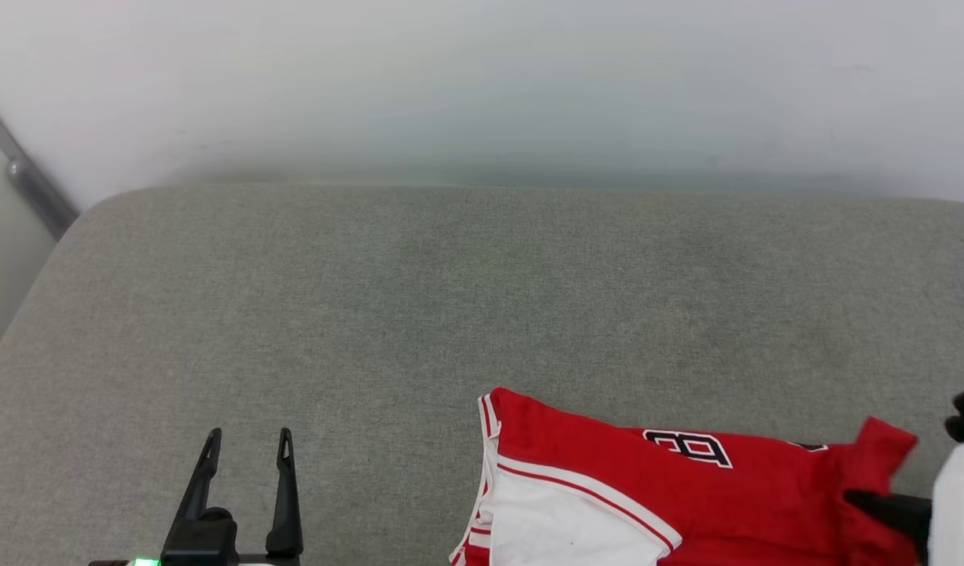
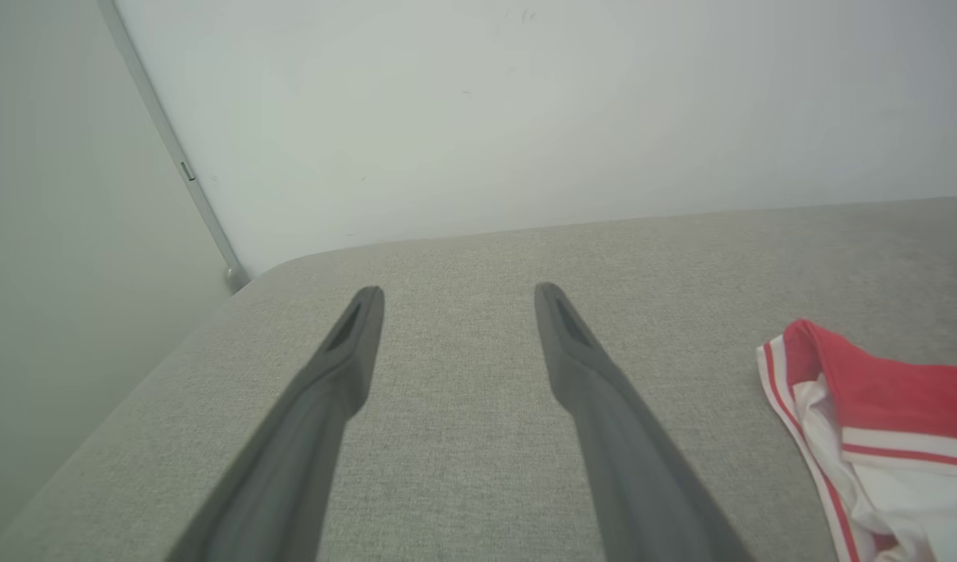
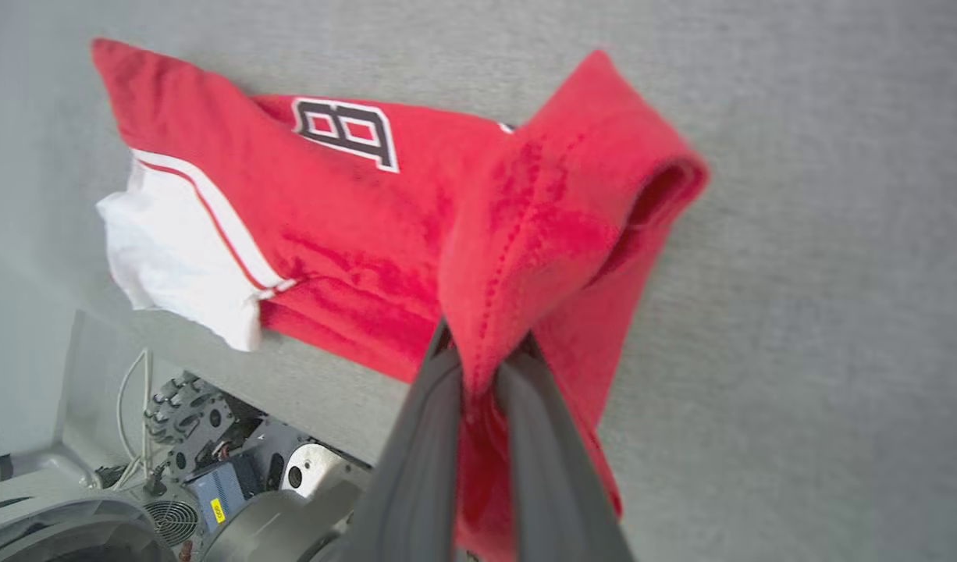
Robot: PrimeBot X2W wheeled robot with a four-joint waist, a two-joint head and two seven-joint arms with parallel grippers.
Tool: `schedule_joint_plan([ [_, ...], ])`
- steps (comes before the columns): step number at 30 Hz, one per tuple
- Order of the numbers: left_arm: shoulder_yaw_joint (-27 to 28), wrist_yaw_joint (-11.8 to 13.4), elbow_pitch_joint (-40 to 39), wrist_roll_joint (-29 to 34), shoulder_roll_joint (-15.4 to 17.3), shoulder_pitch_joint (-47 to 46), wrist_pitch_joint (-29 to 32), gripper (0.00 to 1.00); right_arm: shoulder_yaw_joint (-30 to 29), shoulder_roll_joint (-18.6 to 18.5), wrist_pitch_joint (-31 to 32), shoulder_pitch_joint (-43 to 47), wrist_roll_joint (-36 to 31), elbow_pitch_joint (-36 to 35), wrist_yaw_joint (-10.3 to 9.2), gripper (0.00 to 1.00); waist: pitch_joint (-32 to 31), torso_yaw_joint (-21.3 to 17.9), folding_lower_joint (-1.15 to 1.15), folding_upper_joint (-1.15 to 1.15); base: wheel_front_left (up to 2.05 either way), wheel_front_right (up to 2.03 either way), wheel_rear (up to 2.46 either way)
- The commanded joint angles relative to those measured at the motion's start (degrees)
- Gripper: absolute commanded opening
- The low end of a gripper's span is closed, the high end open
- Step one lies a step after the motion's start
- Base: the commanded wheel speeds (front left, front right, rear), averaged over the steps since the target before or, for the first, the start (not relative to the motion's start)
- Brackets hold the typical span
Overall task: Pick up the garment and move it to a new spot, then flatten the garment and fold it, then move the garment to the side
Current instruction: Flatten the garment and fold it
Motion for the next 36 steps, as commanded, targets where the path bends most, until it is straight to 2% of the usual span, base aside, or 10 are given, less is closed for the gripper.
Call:
schedule_joint_plan([
  [1,0.27,-0.12,-0.01,0.04,-0.38,0.64,-0.13,1.00,0.02,0.54,0.36,-0.10,0.53,-1.84,-0.01,0.00,-0.01,0.03,0.00,0.00,0.00,0.00,0.00],
  [4,0.38,-0.81,-0.05,0.36,-0.65,0.04,-0.13,1.00,0.76,3.21,2.25,-1.17,1.73,-8.86,-0.01,0.00,0.45,0.32,0.00,0.00,0.00,0.00,0.00],
  [8,0.68,-1.58,0.16,0.62,-1.03,-1.64,-0.13,1.00,4.33,6.10,5.84,-4.58,-0.53,-15.37,-0.01,0.00,1.66,0.73,0.00,0.00,0.00,0.00,0.00],
  [13,0.74,-2.15,0.42,1.04,-1.49,-3.46,-0.13,1.00,11.53,11.25,8.84,-12.20,-5.57,-16.34,0.00,0.00,3.40,1.26,0.00,0.00,0.00,0.00,0.00],
  [18,1.19,-2.59,0.69,1.02,-1.94,-4.98,-0.13,1.00,22.07,16.42,9.50,-21.64,-12.20,-11.49,-0.01,0.00,5.13,1.42,0.00,0.00,0.00,0.00,0.00],
  [23,1.14,-3.08,1.01,1.27,-2.29,-6.30,-0.13,1.00,31.44,20.78,7.50,-28.84,-15.95,-1.91,-0.01,0.00,6.35,1.98,0.00,0.00,0.00,0.00,0.00],
  [29,1.04,-3.38,1.41,1.24,-2.78,-7.49,-0.13,1.00,39.61,23.54,3.90,-32.94,-17.90,9.60,-0.01,0.00,7.50,2.78,0.00,0.00,0.00,0.00,0.00],
  [34,1.64,-3.44,1.89,1.14,-3.13,-7.05,-0.14,1.00,44.56,23.73,0.20,-33.58,-16.47,14.28,-0.02,0.02,6.96,2.63,0.00,0.00,0.00,0.00,0.00],
  [35,1.77,-3.49,2.04,1.16,-3.18,-6.69,-0.13,1.00,45.15,23.34,-0.99,-34.12,-16.23,14.34,-0.02,0.35,6.54,2.48,0.00,0.00,0.00,0.00,0.00],
  [36,1.94,-3.50,2.21,1.18,-3.18,-6.24,-0.13,1.00,45.65,22.87,-2.27,-34.66,-15.98,14.07,-0.02,1.00,5.99,2.26,0.00,0.00,0.00,0.00,0.00],
])
